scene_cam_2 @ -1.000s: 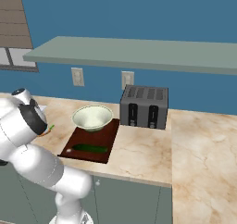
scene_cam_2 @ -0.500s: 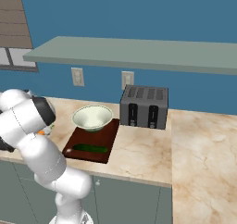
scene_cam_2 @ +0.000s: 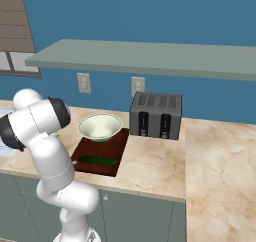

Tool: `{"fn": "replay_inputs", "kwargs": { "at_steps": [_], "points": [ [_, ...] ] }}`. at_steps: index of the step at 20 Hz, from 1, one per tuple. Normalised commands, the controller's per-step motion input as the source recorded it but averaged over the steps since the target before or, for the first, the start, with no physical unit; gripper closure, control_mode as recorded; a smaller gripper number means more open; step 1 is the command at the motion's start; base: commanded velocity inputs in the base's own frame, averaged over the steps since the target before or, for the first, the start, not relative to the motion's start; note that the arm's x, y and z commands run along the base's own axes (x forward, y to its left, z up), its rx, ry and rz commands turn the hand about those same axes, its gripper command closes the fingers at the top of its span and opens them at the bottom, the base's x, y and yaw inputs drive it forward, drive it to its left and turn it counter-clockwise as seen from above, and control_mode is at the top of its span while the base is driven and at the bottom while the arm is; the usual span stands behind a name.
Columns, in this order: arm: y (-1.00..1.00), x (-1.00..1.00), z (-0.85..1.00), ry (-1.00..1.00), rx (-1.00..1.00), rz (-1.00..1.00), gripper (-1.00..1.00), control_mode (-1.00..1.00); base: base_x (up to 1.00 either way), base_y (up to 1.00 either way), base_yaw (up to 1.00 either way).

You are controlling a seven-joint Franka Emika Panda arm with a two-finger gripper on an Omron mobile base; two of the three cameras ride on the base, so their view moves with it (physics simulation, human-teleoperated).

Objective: Place the two vegetables and bowl onto the tray for setting up a vegetable dip station.

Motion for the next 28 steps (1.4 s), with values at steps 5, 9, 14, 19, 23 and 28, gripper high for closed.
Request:
{"fn": "replay_inputs", "kwargs": {
  "at_steps": [5,9,14,19,23,28],
  "points": [
    [0.06,0.08,-0.08,0.00,0.00,0.00,-1.00,-1.00,0.00,0.00,0.00],
    [0.09,0.06,-0.10,0.00,0.00,0.00,-1.00,-1.00,0.00,0.00,0.00],
    [0.07,0.01,-0.12,0.01,0.00,0.00,1.00,-1.00,0.00,0.00,0.00],
    [-0.01,-0.08,-0.01,0.01,0.00,0.00,1.00,-1.00,0.00,0.00,0.00],
    [-0.08,-0.25,0.09,0.00,0.01,0.00,1.00,-1.00,0.00,0.00,0.00],
    [-0.08,-0.37,0.19,0.00,0.03,-0.02,1.00,-1.00,0.00,0.00,0.00]
  ]
}}
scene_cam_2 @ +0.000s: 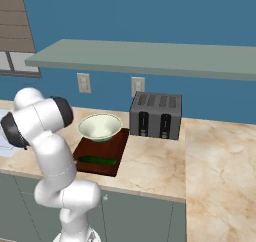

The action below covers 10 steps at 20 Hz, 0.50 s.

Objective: Place the two vegetables and bowl onto the tray for setting up a vegetable dip station.

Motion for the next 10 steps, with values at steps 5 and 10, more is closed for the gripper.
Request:
{"fn": "replay_inputs", "kwargs": {
  "at_steps": [5,10],
  "points": [
    [-0.17,-0.44,0.20,0.00,0.05,-0.06,1.00,-1.00,0.00,0.00,0.00],
    [-0.22,-0.46,0.18,-0.01,0.04,-0.10,1.00,-1.00,0.00,0.00,0.00]
  ]
}}
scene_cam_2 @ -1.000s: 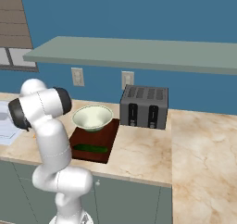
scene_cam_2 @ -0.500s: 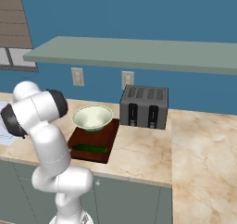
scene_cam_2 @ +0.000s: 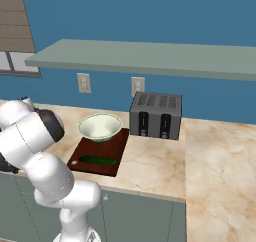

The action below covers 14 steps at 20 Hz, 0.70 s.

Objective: Place the two vegetables and bowl onto the tray for setting up a vegetable dip station.

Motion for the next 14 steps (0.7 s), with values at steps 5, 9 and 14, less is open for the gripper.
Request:
{"fn": "replay_inputs", "kwargs": {
  "at_steps": [5,9,14],
  "points": [
    [-0.25,-0.41,0.18,-0.07,0.02,-0.13,1.00,-1.00,0.00,0.00,0.00],
    [-0.24,-0.36,0.19,-0.05,0.00,-0.16,1.00,-1.00,0.00,0.00,0.00],
    [-0.30,-0.36,0.18,-0.01,0.01,-0.21,1.00,-1.00,0.00,0.00,0.00]
  ]
}}
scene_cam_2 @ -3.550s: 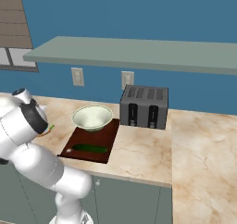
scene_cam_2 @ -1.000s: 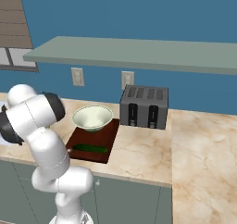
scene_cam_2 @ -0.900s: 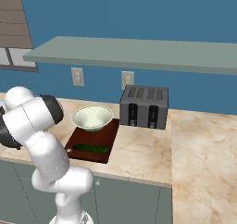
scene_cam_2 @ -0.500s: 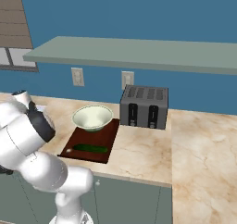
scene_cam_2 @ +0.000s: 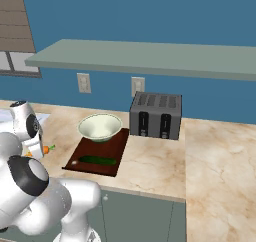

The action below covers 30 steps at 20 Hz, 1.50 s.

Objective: Place the two vegetables and bowl onto the tray for setting up a vegetable dip station.

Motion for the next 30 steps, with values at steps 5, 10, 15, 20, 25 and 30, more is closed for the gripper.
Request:
{"fn": "replay_inputs", "kwargs": {
  "at_steps": [5,10,15,20,25,30],
  "points": [
    [-0.30,-0.33,0.17,0.00,0.04,-0.25,1.00,-1.00,0.00,0.00,0.00],
    [-0.32,-0.31,0.18,0.00,0.04,-0.26,1.00,-1.00,0.00,0.00,0.00],
    [-0.35,-0.31,0.13,0.00,0.02,-0.21,1.00,-1.00,0.00,0.00,0.00],
    [-0.40,-0.21,0.07,-0.01,0.01,-0.12,1.00,-1.00,0.00,0.00,0.00],
    [-0.40,-0.12,0.04,-0.04,0.00,-0.03,1.00,-1.00,0.00,0.00,0.00],
    [-0.40,-0.05,0.03,-0.01,0.00,-0.01,1.00,-1.00,0.00,0.00,0.00]
  ]
}}
